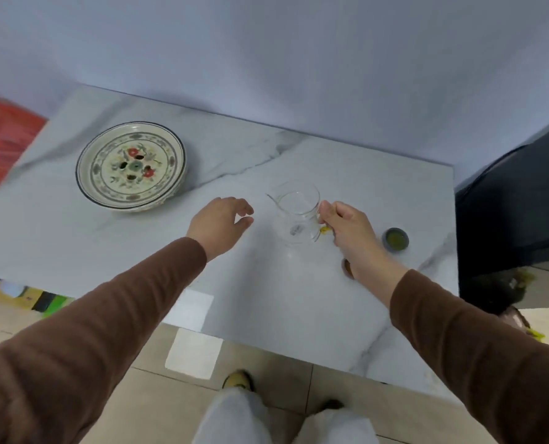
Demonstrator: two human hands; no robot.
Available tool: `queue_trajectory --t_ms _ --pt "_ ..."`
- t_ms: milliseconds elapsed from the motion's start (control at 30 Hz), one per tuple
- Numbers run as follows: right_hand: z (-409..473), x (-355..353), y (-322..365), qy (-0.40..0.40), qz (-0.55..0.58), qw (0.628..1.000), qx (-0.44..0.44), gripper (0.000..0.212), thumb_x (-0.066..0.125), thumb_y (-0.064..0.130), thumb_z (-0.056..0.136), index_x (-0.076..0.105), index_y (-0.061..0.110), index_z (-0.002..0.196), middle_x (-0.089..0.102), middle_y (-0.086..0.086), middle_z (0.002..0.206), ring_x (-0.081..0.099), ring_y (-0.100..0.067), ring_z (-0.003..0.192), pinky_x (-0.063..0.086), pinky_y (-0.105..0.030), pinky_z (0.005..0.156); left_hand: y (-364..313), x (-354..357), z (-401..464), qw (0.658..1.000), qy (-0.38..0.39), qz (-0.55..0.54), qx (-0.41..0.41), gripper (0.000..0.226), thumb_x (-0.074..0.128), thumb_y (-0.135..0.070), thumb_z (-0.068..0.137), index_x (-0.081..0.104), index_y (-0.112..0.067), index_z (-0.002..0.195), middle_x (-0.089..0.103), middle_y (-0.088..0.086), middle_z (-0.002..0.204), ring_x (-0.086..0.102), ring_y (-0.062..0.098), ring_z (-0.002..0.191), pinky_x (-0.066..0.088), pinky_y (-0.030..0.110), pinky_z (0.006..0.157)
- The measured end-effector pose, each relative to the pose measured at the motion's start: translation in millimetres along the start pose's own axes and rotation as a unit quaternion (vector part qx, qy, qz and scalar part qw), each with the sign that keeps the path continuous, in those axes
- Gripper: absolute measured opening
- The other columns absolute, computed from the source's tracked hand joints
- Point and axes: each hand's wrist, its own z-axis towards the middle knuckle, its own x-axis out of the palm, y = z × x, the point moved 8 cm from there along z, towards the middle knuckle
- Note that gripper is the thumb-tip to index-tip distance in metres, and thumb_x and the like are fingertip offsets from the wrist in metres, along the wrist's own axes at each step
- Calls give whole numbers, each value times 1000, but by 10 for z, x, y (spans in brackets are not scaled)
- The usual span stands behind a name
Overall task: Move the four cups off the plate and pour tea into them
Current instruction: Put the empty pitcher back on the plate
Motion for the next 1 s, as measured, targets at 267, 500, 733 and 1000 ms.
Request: queue_trajectory --t_ms 267,500,733,1000 --pt "-420 546 854 49 -26 998 39 37 50 41 100 63 17 76 58 0 83 40 -14 65 33 -31 66 257 -814 -480 995 33 -30 -86 22 55 -35 94 68 -29 111 67 -10 107 57 17 102 48 32 85" --pt "-287 1060 1061 112 -27 992 42 33 47 35 102 61 17 79 55 -1 85 45 -16 77 34 -31 66 666 -1109 -506 987 40 -37 -150 22 57 -32 94 68 -28 112 67 -8 108 59 17 102 50 34 86" --pt "-159 1803 1195 140 -49 988 46 29 43 29 102 60 16 82 55 4 82 45 -15 75 34 -30 66 1411 -1455 -413 981 42 -39 -183 23 57 -33 94 68 -27 113 68 -7 112 60 18 105 50 35 91" --pt "66 2911 1411 71 -43 993 84 29 41 29 103 55 17 81 50 -4 84 37 -15 67 29 -30 59 2461 -1870 -63 991 76 -18 -111 26 55 -29 95 66 -23 118 66 1 118 55 24 114 47 36 92"
